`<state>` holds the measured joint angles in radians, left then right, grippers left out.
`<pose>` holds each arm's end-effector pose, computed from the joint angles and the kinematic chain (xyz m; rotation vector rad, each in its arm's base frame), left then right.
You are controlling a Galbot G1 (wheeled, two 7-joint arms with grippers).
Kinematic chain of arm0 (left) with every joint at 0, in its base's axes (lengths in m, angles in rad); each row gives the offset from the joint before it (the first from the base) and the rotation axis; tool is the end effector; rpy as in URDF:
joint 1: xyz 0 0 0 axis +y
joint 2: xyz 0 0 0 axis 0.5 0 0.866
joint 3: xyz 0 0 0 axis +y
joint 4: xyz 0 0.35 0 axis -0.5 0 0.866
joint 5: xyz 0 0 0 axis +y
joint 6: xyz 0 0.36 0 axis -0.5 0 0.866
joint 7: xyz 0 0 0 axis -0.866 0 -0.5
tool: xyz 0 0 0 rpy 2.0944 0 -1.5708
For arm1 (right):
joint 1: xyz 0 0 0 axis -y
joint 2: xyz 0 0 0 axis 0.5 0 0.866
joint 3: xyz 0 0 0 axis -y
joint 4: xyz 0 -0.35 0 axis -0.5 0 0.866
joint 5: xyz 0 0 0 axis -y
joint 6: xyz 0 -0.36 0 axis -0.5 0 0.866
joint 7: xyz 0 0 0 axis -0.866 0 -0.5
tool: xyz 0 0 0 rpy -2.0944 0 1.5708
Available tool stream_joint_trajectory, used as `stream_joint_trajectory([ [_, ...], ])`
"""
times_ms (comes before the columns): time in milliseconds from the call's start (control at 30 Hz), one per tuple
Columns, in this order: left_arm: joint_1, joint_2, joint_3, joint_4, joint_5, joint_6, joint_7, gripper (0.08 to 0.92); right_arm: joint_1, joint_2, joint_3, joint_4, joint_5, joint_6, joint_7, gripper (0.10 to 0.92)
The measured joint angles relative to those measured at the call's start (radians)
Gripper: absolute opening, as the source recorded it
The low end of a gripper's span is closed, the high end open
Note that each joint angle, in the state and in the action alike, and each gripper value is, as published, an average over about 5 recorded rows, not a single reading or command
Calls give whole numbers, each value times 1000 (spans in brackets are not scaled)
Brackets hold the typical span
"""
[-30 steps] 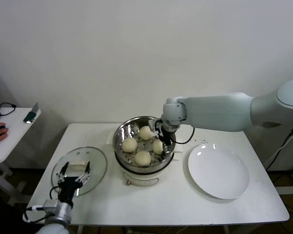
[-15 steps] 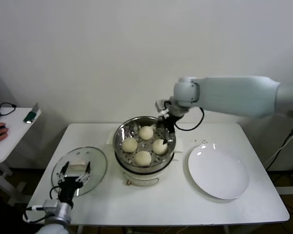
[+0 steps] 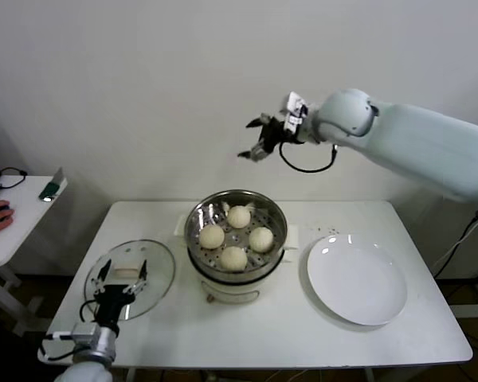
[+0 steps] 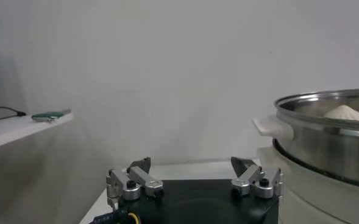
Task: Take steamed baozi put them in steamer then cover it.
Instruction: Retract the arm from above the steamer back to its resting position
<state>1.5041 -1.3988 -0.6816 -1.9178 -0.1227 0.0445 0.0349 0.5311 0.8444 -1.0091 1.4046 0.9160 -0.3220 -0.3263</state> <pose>0.2051 0.0914 -0.3405 0.0766 -3.0007 -0.1398 0.5417 -0.0068 0.0176 1.2019 -2.5516 1.0013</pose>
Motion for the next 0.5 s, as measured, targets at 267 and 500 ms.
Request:
stream_joint_trajectory([
  [267,-2,2,13,-11,47,1,3,823,-409,-153,418,86,-75,81,177,823],
  [500,-5,1,26,-16,109,-6,-3,823,-865,-199,858,181,-171,189,231,823],
])
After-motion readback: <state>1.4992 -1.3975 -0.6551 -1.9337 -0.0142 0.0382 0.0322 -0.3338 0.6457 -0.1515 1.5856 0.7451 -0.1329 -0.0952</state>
